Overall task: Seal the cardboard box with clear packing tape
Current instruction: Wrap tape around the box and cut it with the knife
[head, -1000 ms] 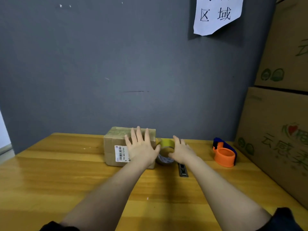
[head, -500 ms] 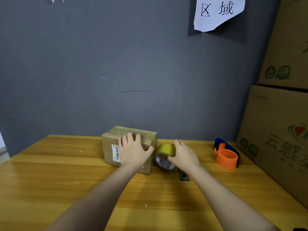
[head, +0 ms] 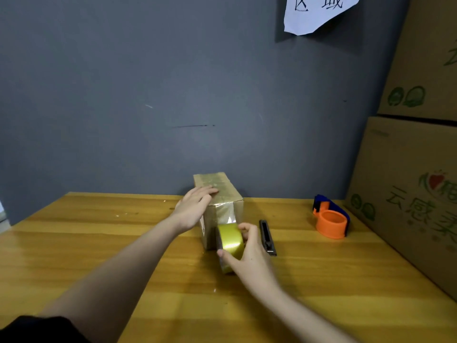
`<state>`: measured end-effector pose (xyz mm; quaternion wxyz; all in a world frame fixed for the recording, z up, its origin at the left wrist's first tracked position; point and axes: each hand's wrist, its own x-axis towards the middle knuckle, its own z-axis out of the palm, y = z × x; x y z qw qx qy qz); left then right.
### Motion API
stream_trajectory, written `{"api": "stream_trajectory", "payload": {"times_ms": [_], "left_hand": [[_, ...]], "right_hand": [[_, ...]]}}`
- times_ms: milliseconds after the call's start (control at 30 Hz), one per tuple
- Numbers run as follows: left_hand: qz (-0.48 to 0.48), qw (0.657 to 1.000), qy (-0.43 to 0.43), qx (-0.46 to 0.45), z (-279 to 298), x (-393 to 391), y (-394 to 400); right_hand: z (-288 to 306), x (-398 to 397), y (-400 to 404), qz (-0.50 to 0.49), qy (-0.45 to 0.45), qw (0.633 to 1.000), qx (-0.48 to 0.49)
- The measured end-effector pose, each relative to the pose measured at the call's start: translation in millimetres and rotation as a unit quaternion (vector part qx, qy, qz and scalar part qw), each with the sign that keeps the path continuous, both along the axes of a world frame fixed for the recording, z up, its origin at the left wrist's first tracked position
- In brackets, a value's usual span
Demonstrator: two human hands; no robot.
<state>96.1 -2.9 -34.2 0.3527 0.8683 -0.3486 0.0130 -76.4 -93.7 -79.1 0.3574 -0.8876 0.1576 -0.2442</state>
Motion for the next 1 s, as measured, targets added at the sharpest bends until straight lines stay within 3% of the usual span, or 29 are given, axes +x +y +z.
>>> {"api": "stream_trajectory", "payload": {"times_ms": [133,267,567,700,800,867,933,1000], "left_hand": [[-0.024,0.998,0.032,-0.054,-0.1,2.1,-13.7],[-0.047,0.979,0.141,-0.141,2.2,4.4,-22.3],[-0.046,0.96,0.203,-0.186,4.9,-3.1,-22.5],[-0.008,0.974,0.153,-0.167,4.4,-6.1,-21.4],[0.055,0.983,0.035,-0.17,9.8,-14.0,-21.0],[0.049,0.974,-0.037,-0.218,20.4,-34.8,-23.7],[-0.001,0.961,-0.025,-0.274,32.1,-66.9,-31.7],[-0.069,0.95,0.08,-0.294,35.4,-98.0,-48.0]], "right_hand": [[-10.1,-1.1,14.2,0.039,-0.033,0.999,0.004],[-15.9,-2.4,16.0,0.062,-0.044,0.997,-0.015],[-20.0,-5.1,9.0,0.097,-0.046,0.994,-0.016],[-19.8,-12.8,0.9,0.124,-0.025,0.992,-0.006],[-16.2,-17.7,-12.6,0.094,-0.037,0.994,0.05],[-11.8,-17.7,-30.1,0.053,-0.057,0.991,0.107],[-8.3,-12.7,-56.3,-0.013,-0.065,0.988,0.14],[-6.7,-3.4,-84.2,-0.074,-0.034,0.983,0.166]]}}
